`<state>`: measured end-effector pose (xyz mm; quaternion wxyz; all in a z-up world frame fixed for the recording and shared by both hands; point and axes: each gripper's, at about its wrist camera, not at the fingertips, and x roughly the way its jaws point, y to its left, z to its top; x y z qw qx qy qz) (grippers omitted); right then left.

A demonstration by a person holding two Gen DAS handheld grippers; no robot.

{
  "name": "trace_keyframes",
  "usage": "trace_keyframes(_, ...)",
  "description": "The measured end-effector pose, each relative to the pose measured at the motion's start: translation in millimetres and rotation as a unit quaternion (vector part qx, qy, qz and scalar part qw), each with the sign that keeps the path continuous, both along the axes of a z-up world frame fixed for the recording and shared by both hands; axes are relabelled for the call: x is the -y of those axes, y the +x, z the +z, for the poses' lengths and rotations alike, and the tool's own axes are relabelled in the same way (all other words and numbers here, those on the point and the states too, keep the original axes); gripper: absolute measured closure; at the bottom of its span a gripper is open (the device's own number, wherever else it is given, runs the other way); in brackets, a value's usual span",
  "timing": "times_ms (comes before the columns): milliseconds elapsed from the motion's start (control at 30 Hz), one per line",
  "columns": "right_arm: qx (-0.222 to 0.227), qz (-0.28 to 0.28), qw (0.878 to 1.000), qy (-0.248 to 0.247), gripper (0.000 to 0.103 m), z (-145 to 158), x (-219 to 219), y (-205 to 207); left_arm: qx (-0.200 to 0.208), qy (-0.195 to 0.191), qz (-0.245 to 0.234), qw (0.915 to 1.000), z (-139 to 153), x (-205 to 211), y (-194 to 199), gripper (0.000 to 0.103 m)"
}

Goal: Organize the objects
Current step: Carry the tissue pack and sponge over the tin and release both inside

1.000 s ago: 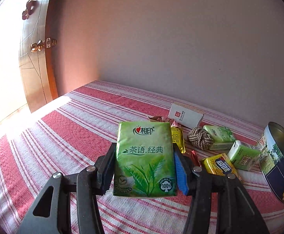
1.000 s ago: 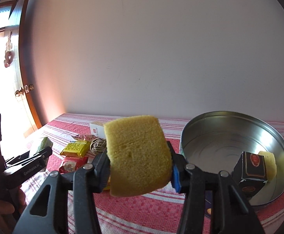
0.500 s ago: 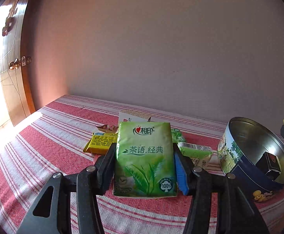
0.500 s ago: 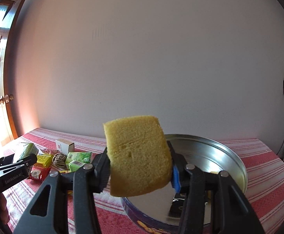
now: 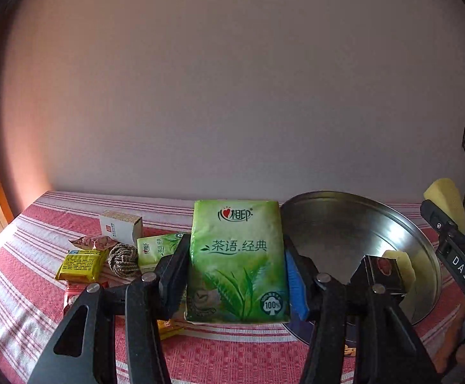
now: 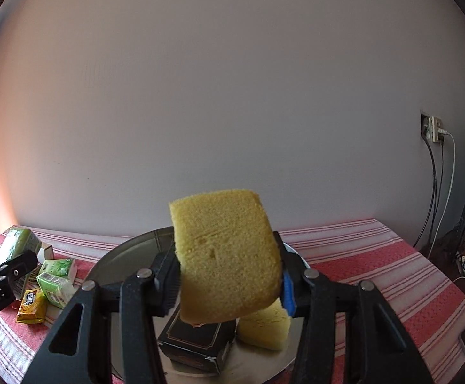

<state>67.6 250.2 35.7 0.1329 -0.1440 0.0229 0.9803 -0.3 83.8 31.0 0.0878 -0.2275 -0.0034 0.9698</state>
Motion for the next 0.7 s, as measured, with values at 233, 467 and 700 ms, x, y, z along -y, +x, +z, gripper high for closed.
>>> trace_keyframes(233, 0.027, -0.027, 0.999, -0.006, 0.053, -8.0, -33.6, -5.5, 0.022, 0.004, -0.038, 0.999, -7.9, -45.4, -15.0, 0.048)
trace_keyframes(467, 0.069, -0.023, 0.997, -0.025, 0.053, -23.6, -56.1, -20.7, 0.033, -0.012, -0.057, 0.9977, -19.0, -71.6, -24.6, 0.048)
trace_keyframes(700, 0.092, -0.002, 0.995, -0.024, 0.053, -31.2, -44.2, -28.8, 0.047, -0.026, -0.058, 0.9969, -32.2, -78.4, -30.2, 0.048)
